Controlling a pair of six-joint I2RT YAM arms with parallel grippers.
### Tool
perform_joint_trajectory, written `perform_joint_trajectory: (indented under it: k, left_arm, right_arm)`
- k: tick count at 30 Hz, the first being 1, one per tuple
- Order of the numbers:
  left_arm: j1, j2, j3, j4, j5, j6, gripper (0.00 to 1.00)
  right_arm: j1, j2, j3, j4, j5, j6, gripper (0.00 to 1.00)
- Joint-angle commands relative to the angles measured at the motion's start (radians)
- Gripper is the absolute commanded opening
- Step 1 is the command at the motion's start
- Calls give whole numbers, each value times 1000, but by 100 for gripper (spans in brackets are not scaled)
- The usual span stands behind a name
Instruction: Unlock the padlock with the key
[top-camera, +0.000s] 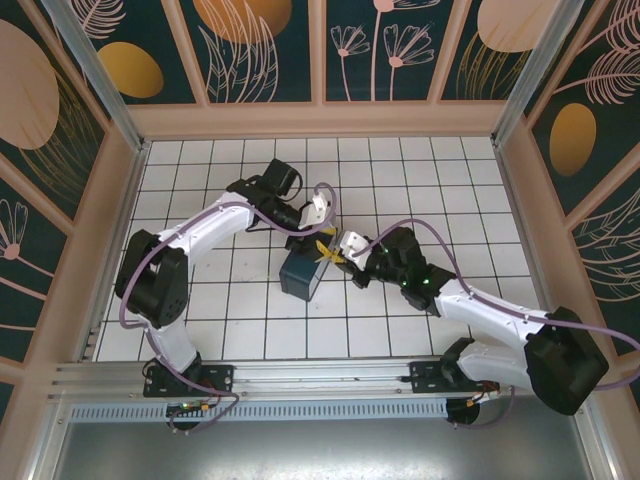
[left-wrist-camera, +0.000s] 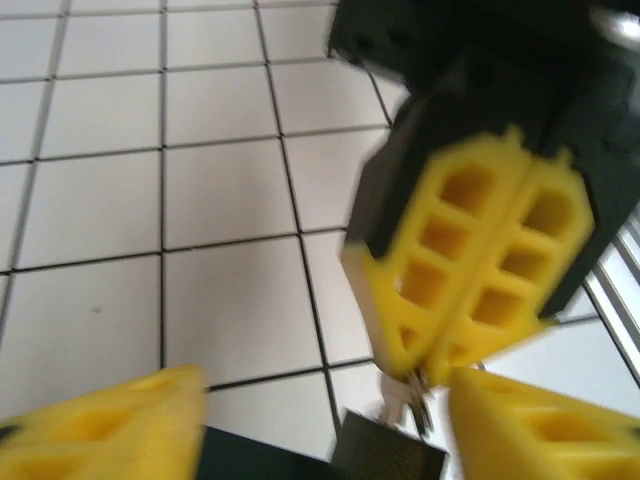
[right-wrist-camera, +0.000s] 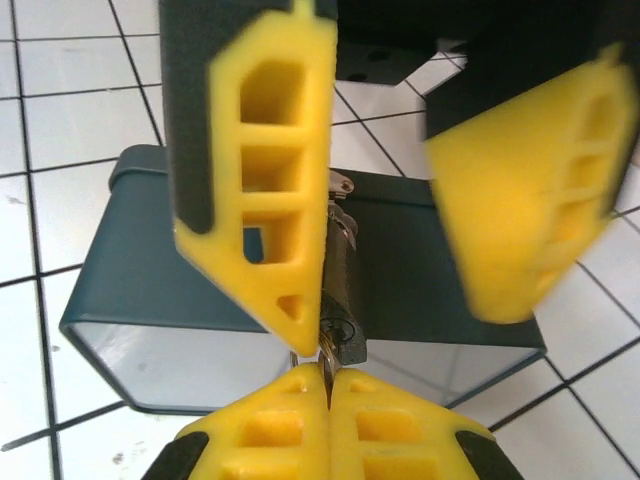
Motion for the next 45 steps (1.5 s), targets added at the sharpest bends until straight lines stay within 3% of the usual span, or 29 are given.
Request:
perform_joint_trajectory:
  k: [1,7,11,13,16,19,23,29,35,41,45]
  left_arm:
    - [-1,-57,-34,109,16,-43,99]
    - [71,-108,-64,167,21,-93,99]
    - [133,-110,-95,245,-4,-210,99]
    - [145,-123,-129,330,-65,-332,99]
    - [150,-169,-198,493,-265,-569,99]
    - [156,-225,-287,634,-431,-807,99]
    - [156,-295,-396,721,-443,-1040,99]
    - [157,-379,-477,669,-501,-1110,99]
    - [157,-352,-455,584,-482,-1202,99]
    - [156,-369,-501,577,-459,-1202,99]
    - [157,-385,-526,571,-449,-1208,99]
  right_arm:
    - [4,15,19,-23,-32,51,16]
    - [-58,-26,46,-94,-74,102,35]
    - [-69,-55,75,-86,-95,138,41]
    - [-68,-31,108,-75,-114,170,43]
    - [-51,-1,154,-91,-121,179,46]
    - [4,0,152,-85,-36,109,48]
    - [44,31,160,-112,19,22,50]
    - [85,78,184,-146,66,-77,51]
    - [107,139,208,-160,89,-113,51]
    - [119,184,220,-157,152,-133,49]
    - [121,194,228,-161,173,-136,42]
